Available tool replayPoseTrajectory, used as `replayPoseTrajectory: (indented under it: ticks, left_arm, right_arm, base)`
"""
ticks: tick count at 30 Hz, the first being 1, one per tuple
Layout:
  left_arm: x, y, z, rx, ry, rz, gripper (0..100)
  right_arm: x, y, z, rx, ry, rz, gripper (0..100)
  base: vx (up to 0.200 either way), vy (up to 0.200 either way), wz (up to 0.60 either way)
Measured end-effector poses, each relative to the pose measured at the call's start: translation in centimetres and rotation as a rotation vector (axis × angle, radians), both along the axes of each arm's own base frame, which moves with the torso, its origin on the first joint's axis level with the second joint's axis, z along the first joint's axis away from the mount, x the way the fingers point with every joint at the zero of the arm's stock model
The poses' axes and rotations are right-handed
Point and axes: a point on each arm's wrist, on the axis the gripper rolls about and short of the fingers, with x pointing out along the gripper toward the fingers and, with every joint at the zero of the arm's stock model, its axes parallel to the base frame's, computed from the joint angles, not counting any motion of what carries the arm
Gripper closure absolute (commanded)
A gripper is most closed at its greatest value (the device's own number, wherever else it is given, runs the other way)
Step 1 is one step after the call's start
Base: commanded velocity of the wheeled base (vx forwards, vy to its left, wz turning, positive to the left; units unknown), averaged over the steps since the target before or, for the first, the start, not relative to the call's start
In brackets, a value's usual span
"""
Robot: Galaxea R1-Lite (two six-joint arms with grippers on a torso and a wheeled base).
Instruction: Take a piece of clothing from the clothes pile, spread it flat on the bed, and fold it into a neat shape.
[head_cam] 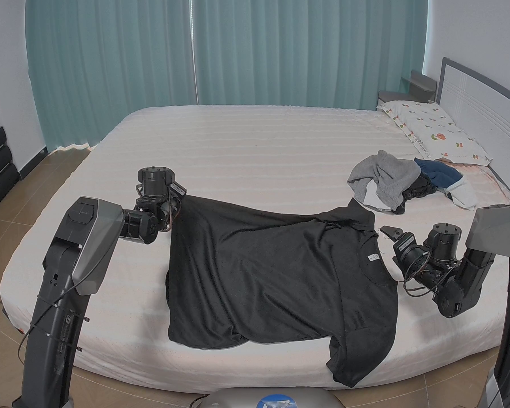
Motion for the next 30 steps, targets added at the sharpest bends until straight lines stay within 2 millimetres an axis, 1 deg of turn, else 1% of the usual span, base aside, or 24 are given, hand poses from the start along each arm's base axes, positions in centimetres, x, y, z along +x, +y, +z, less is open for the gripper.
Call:
replayPoseTrajectory:
  ticks: [3, 5, 14, 15, 22, 30]
  left_arm:
    - [0.2, 1.0, 1.0, 0.009, -0.041, 0.014, 100]
    - [0.2, 1.4, 1.2, 0.026, -0.047, 0.017, 100]
    - [0.3, 1.6, 0.6, 0.042, -0.027, 0.012, 100]
    - [0.3, 1.6, 0.5, 0.041, -0.026, 0.010, 0]
    - [0.3, 1.6, 0.4, 0.041, -0.020, 0.008, 0]
    - [-0.2, 2.3, 0.5, 0.051, 0.072, 0.015, 0]
  right_arm:
    - [-0.1, 0.0, -0.1, 0.000, 0.001, 0.000, 0]
    - [-0.1, 0.0, -0.2, 0.000, 0.000, 0.002, 0]
    - [-0.3, 0.3, -0.5, -0.003, 0.011, 0.011, 0]
    - [-0.3, 0.4, -0.5, -0.003, 0.013, 0.012, 0]
    - [-0.8, 0.5, -0.8, -0.009, 0.028, 0.020, 0]
    - [-1.6, 0.8, -1.0, -0.012, 0.029, 0.038, 0]
  base:
    - [0.000, 0.000, 0.00]
    - [0.000, 0.000, 0.00]
    - [0.000, 0.000, 0.00]
    - [0.000, 0.000, 0.00]
    - [0.000, 0.000, 0.00]
    - [0.000, 0.000, 0.00]
